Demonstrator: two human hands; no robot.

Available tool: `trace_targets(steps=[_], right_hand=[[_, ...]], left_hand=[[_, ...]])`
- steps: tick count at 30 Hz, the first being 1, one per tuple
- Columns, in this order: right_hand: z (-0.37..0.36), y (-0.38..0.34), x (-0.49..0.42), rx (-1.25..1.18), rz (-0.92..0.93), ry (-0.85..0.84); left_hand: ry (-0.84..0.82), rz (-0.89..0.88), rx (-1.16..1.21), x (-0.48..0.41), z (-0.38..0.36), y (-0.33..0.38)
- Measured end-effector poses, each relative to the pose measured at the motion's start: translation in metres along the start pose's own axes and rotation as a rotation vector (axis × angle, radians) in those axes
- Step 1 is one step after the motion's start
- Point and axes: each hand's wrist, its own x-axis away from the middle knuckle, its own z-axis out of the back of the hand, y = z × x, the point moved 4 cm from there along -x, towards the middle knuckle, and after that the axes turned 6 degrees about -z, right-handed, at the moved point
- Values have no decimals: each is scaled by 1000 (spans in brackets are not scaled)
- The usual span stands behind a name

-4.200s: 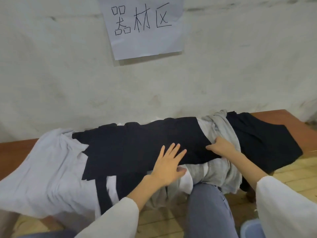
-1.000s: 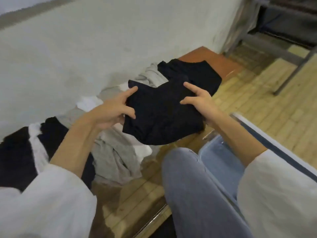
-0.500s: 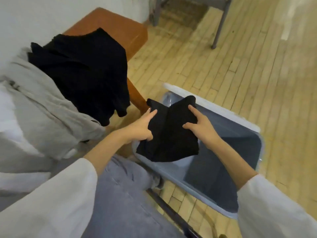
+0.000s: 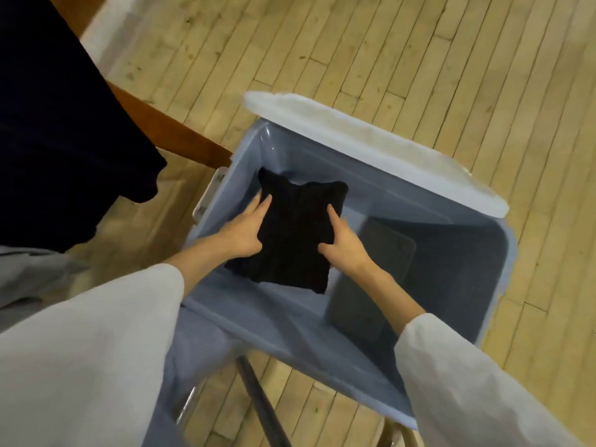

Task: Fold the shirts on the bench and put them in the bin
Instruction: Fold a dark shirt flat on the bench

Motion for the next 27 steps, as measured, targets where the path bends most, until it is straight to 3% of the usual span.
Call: trace_targets(steps=[10, 14, 17, 23, 27], right_hand=[[-29, 57, -78, 31, -58, 133], [-53, 87, -108, -165, -63, 133], [-62, 111, -129, -240, -227, 101], [-35, 107, -161, -825, -441, 417], [-31, 98, -178, -712, -477, 454]], left_hand=[[-73, -60, -128, -100, -24, -27], [-145, 94, -3, -131, -39, -51], [-226, 228, -1, -132, -59, -65], [-300, 255, -8, -98, -88, -75], [-297, 257, -23, -88, -89, -76]])
